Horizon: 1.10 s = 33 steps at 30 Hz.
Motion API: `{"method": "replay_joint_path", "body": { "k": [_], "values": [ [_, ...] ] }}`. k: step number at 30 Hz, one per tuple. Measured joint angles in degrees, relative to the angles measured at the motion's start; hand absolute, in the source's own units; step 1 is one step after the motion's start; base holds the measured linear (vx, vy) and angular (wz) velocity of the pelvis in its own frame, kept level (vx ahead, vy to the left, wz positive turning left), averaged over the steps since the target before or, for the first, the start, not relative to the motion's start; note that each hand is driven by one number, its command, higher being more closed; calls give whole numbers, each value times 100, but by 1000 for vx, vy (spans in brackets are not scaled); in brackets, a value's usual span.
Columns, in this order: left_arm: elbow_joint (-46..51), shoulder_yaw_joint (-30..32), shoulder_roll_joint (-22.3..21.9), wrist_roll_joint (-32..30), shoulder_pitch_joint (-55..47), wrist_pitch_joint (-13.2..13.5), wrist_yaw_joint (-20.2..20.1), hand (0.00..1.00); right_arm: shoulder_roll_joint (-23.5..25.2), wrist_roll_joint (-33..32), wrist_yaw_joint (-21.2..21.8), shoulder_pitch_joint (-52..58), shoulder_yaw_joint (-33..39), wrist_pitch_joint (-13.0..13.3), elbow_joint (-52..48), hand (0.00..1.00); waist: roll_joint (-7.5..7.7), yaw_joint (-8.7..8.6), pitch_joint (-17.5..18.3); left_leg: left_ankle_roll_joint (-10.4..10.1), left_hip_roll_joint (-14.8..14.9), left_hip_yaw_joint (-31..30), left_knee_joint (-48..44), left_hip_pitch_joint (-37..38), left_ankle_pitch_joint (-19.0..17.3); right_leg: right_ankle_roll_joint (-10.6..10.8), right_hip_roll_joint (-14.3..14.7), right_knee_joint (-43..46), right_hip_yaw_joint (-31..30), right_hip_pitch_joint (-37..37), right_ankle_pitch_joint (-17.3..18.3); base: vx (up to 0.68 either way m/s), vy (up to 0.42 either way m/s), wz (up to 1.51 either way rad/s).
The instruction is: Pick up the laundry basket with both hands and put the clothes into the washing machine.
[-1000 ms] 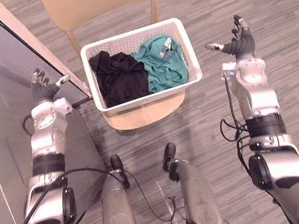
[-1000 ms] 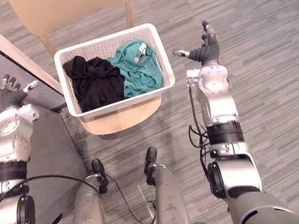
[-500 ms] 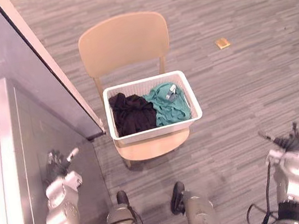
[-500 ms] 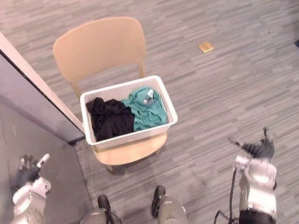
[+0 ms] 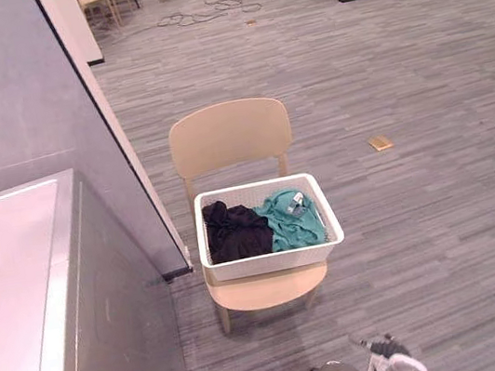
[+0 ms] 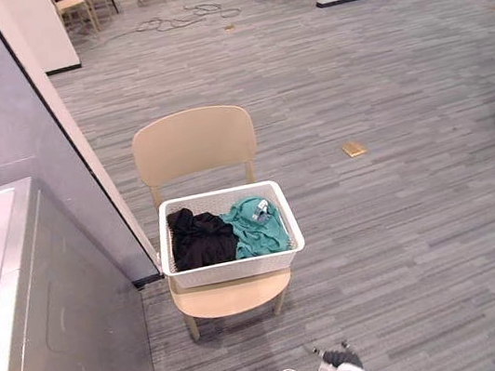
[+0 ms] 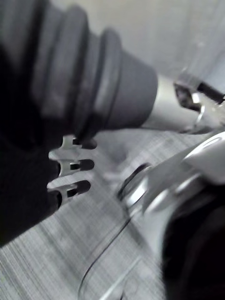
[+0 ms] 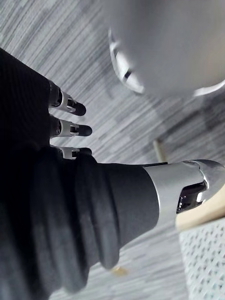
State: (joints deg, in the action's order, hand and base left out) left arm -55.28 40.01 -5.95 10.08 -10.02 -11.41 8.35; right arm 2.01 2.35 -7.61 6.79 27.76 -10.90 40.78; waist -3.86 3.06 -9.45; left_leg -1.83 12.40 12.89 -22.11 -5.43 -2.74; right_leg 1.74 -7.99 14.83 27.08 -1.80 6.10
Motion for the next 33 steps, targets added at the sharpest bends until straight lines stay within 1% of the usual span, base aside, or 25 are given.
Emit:
{"method": "replay_joint_path", "body": {
  "k": [1,2,4,5,6,7,8,9,10,12,14,15,16,18,19,20,23,24,25,26,27,28,30,31,33],
  "values": [
    [-10,187,-14,-103,33,-50,3,0,53,32,13,-95,54,3,133,0,36,16,-51,61,-13,265,-317,-152,48,-113,-126,-40,163,14,-36,-158,22,61],
    [-94,321,34,-149,61,-152,4,0,42,36,18,-156,85,44,119,0,-9,35,-146,257,361,515,-2339,-599,-341,-166,-190,177,322,-26,20,-171,37,42],
    [-309,537,85,-143,-59,-199,12,0,-14,12,7,-95,180,79,129,0,-141,57,-99,182,546,617,-4144,-362,-418,-175,-188,230,310,-212,53,-119,71,9],
    [-327,539,99,-143,-97,-196,6,0,-36,5,8,-78,188,91,147,0,-158,35,-82,104,542,630,-4307,-161,-409,-175,-184,198,310,-241,24,-124,153,6],
    [-341,548,112,-155,-121,-194,-4,0,-83,-49,11,-92,231,121,305,0,-203,-19,-23,-105,547,604,-4152,285,-354,-189,-165,158,291,-182,-68,-106,144,15],
    [-346,534,108,-195,-92,-195,-24,0,-96,-87,11,-106,371,101,329,0,-264,-48,188,-392,598,547,-3332,579,-286,-192,-150,260,326,136,-152,-138,197,24],
    [-364,480,115,-239,-18,-192,-38,0,-94,-107,10,-114,492,103,384,0,-234,-110,243,-653,395,679,-2902,694,-714,-177,-208,338,358,283,-209,-156,130,32],
    [-358,261,175,-330,100,-189,-33,0,-60,-173,9,-163,583,90,520,0,-74,-184,293,-607,-48,743,-1924,965,-1081,-172,-343,308,337,521,-369,-160,115,27],
    [-331,2,317,-369,258,-188,-27,0,-18,-197,12,-190,595,66,586,0,160,-208,351,-524,-332,786,-1064,1266,-1260,-220,-421,150,356,594,-666,-172,121,20],
    [-94,-552,393,-369,496,-176,-26,0,-7,-197,3,-204,651,69,703,0,208,-255,253,-604,-576,776,-381,1508,-1358,-224,-626,279,352,685,-844,-218,179,19],
    [334,-1264,407,-343,612,-75,20,0,-84,-196,9,-149,663,71,727,0,262,-270,241,-601,-888,807,350,1864,-1356,-147,-1012,955,279,931,-893,-272,117,26],
    [294,-1329,392,-337,665,-140,90,0,-100,-195,16,-135,662,71,724,0,240,-298,231,-594,-952,815,502,1937,-1352,-46,-1099,1197,176,1048,-957,-308,107,30],
    [400,-1439,355,-336,659,-50,78,0,-99,-193,91,-114,661,69,683,0,297,-344,194,-584,-1036,817,667,2047,-1346,281,-1208,1616,-177,1275,-1188,-275,76,19],
    [607,-1393,269,-321,594,37,76,0,-84,-192,134,-97,658,69,463,0,226,-298,106,-331,-998,891,749,2012,-1201,483,-1062,1946,-931,1618,-1649,-293,-3,12],
    [687,-1287,237,-270,586,68,85,0,-32,-195,136,-80,658,70,333,0,221,-315,79,-186,-903,923,750,1945,-1188,549,-945,2931,-1458,1954,-1506,-349,-158,29],
    [689,-1104,236,-203,581,88,88,0,13,-190,128,-72,657,65,286,0,270,-280,58,-126,-858,891,778,1919,-1149,470,-765,4280,-1894,2187,-1108,-252,-193,37],
    [527,-702,59,-146,451,76,84,0,32,-191,121,-62,662,43,296,0,312,-173,71,-103,-904,719,713,1717,-1055,496,-645,4932,-2303,1901,-776,-109,-201,35],
    [407,-468,11,-161,423,39,83,0,56,-190,124,-28,667,38,297,0,356,-149,93,-119,-934,555,645,1537,-981,513,-651,4635,-2459,1540,-742,-99,-310,62],
    [383,-286,25,-203,418,23,85,0,86,-189,128,-20,666,31,309,0,451,-101,123,-123,-949,419,517,1358,-917,637,-640,4121,-2594,1155,-520,-62,-227,52],
    [343,-193,37,-231,422,20,82,0,98,-188,128,-38,665,16,317,0,458,-30,118,-131,-937,375,473,1255,-834,658,-539,3820,-2589,1002,-200,-96,-266,46],
    [73,-55,36,-369,380,-45,73,0,88,-174,141,-46,659,-8,313,0,267,42,229,-139,-779,248,574,1026,-523,747,-228,2830,-2558,611,168,-95,-252,36],
    [0,-3,28,-405,298,-91,79,0,82,-110,142,-62,606,-7,309,0,211,70,273,-115,-727,210,723,947,-300,782,-143,2110,-2463,294,373,-101,-282,33],
    [31,28,16,-407,165,-65,99,0,74,33,179,-251,389,-3,395,0,254,253,268,-241,-672,161,900,717,-43,565,-8,977,-2262,-56,664,-120,-246,6],
    [29,20,19,-393,129,-58,116,0,36,36,203,-369,259,1,502,0,255,296,269,-290,-637,102,963,536,63,551,45,652,-2182,-70,671,-181,-213,9],
    [28,-29,23,-359,127,-22,131,0,-1,63,230,-480,7,0,535,0,252,281,268,-364,-627,-86,1073,296,263,499,96,276,-1958,-65,673,-250,-182,49]
  ]
}}
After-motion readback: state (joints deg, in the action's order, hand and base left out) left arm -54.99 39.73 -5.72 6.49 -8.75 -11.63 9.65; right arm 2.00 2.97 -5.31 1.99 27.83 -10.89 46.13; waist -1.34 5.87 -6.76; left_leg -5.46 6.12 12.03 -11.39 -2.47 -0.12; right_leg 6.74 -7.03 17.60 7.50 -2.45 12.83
